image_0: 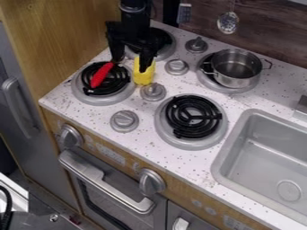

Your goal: Move the silver pot to the bottom right burner

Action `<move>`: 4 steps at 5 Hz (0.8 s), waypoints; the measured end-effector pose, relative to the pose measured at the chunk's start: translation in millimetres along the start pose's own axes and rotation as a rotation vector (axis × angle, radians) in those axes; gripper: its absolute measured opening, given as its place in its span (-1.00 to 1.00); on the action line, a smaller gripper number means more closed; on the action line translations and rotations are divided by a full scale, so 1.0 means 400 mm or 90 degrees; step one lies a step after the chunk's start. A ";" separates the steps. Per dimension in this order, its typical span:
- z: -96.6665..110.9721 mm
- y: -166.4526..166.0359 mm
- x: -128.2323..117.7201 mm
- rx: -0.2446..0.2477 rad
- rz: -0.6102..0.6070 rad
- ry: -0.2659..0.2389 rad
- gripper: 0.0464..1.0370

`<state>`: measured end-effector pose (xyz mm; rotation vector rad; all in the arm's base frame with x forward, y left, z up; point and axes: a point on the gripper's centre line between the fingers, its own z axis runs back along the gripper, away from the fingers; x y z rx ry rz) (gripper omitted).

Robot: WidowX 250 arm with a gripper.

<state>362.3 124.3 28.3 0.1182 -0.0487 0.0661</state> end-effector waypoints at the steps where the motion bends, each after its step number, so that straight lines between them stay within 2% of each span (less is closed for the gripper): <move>1: -0.039 -0.012 -0.014 -0.009 -0.003 0.028 0.91; 2: -0.041 -0.087 0.029 -0.029 -0.061 0.001 0.91; 3: -0.019 -0.226 0.077 -0.047 -0.162 -0.039 0.91; 4: -0.012 -0.321 0.100 -0.063 -0.237 -0.086 0.91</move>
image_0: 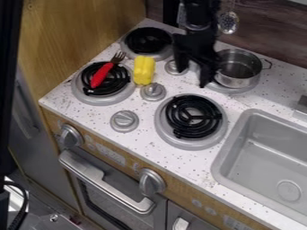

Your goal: Move the silver pot to the bottom right burner

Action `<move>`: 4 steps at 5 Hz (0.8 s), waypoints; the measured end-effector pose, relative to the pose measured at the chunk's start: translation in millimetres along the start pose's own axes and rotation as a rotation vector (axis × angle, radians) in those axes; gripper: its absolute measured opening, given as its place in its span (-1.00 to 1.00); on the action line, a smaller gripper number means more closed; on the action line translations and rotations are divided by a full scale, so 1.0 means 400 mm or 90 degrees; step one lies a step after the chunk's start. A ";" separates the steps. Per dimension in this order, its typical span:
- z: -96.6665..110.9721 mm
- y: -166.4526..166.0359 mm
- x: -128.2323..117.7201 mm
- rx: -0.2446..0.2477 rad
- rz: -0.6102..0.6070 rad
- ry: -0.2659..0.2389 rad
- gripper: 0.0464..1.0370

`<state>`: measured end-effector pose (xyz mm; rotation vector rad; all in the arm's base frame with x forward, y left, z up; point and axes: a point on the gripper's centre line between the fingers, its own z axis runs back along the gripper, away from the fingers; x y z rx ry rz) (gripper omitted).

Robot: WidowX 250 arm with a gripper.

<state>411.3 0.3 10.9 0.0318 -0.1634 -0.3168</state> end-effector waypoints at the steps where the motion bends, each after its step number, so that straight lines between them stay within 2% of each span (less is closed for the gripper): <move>1: 0.002 -0.070 0.071 -0.013 -0.075 -0.092 0.91; 2: 0.006 -0.102 0.112 -0.019 -0.107 -0.146 0.91; 3: -0.052 -0.104 0.146 -0.007 -0.135 -0.141 0.91; 4: -0.082 -0.105 0.177 0.003 -0.156 -0.136 0.91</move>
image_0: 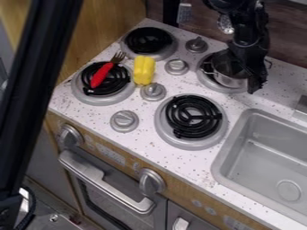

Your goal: Move the silver pot to the bottom right burner

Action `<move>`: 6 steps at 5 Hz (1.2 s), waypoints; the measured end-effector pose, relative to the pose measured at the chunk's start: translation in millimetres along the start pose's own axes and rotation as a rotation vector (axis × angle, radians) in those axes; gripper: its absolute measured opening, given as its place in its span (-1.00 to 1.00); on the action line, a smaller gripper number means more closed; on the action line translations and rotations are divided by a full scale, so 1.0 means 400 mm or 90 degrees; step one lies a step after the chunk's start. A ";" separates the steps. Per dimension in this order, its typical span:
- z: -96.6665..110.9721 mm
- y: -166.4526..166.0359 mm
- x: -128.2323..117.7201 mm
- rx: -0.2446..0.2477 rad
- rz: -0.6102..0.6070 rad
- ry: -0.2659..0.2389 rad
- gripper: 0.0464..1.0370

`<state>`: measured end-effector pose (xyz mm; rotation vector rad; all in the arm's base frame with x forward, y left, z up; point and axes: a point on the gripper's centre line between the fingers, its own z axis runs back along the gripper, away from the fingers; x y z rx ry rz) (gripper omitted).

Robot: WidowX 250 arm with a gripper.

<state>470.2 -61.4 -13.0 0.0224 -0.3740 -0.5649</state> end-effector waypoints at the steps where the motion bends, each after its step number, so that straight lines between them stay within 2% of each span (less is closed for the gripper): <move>1: -0.041 0.007 0.001 0.002 0.006 0.008 0.91; 2: -0.056 0.018 0.017 0.006 0.014 0.007 0.85; 3: -0.081 0.016 0.009 -0.001 0.019 0.017 0.30; 4: -0.082 0.017 0.004 0.000 0.016 0.026 -0.31; 5: -0.083 0.026 -0.001 -0.001 0.025 0.023 -0.76; 6: -0.080 0.026 -0.007 0.001 0.017 0.021 -0.93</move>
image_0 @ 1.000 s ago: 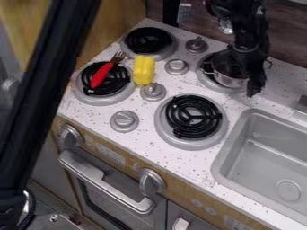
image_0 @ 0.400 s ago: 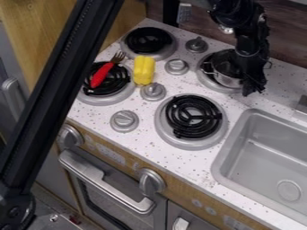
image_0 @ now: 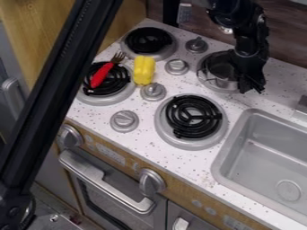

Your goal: Move the silver pot to the bottom right burner

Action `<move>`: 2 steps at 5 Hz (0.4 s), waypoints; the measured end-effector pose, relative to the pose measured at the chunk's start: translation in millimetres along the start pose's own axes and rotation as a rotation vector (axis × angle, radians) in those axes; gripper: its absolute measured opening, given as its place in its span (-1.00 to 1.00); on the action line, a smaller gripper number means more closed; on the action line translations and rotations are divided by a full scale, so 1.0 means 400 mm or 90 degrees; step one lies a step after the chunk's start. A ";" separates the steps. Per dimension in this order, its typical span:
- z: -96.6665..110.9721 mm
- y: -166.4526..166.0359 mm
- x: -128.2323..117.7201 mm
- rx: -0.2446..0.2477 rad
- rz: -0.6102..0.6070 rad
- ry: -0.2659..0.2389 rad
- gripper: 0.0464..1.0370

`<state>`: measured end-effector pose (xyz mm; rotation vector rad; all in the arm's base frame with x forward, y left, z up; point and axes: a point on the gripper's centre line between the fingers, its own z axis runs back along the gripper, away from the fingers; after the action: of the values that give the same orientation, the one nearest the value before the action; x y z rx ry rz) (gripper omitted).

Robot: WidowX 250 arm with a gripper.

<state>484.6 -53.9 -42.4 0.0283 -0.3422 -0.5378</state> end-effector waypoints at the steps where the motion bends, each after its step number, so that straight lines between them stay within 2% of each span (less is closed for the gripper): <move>1: 0.044 -0.014 -0.009 0.003 -0.007 -0.004 -0.94; 2: 0.115 -0.016 -0.041 0.041 0.013 0.000 -0.95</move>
<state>453.1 -48.2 -5.0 0.0867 -0.3597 -0.5072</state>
